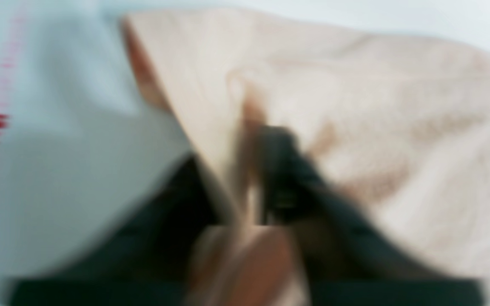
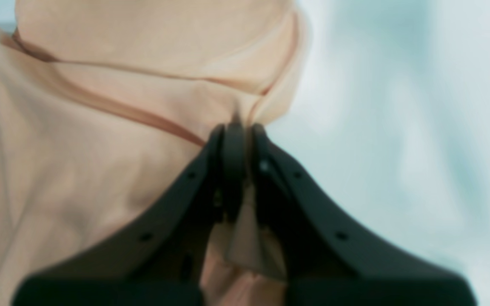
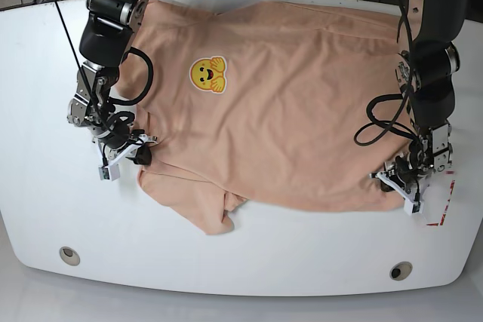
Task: Fold the T-shirt properly
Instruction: 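Grasp the hem corners with both grippers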
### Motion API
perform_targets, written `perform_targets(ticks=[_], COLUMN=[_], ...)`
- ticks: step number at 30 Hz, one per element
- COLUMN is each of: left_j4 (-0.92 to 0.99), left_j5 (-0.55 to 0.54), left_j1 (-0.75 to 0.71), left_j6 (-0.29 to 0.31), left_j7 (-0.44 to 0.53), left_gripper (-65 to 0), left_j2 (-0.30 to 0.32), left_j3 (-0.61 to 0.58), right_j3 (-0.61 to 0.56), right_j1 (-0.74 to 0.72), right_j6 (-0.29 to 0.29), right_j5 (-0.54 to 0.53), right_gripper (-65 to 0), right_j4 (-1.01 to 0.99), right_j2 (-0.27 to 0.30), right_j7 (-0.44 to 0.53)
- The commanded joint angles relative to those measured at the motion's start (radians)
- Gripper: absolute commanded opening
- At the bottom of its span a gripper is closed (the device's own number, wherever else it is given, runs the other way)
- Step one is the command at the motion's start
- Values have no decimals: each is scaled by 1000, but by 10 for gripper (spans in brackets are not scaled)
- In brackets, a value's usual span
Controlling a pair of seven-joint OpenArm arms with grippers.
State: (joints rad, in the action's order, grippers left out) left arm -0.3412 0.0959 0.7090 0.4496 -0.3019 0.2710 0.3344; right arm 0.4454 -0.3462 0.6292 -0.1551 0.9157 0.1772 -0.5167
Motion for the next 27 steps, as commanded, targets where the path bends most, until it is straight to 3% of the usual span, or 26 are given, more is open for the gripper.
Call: perform_targets(ticks=[1, 8, 12, 17, 27], left_j4=[-9, -12, -89, -264, -729], left_j5=[5, 1, 1, 0, -2], left_j1=[22, 24, 24, 7, -68], left_j6=[7, 10, 64, 116, 120], left_j7=[-16, -18, -27, -145, -354], left_gripper=[-650, -650, -650, -650, -650], left_j2=[9, 9, 9, 7, -28], left_j3=[-1, -1, 4, 7, 7], right_j3=[0, -1, -23, -89, -124], right_j1=[-18, -27, -26, -29, -73], right_j6=[1, 2, 1, -6, -6], right_j5=[15, 15, 15, 15, 15], right_gripper=[-650, -650, -650, -650, -650], right_j4=[16, 50, 148, 286, 477], right_j2=[14, 14, 14, 32, 58], right_j7=[-16, -69, -130, -225, -376])
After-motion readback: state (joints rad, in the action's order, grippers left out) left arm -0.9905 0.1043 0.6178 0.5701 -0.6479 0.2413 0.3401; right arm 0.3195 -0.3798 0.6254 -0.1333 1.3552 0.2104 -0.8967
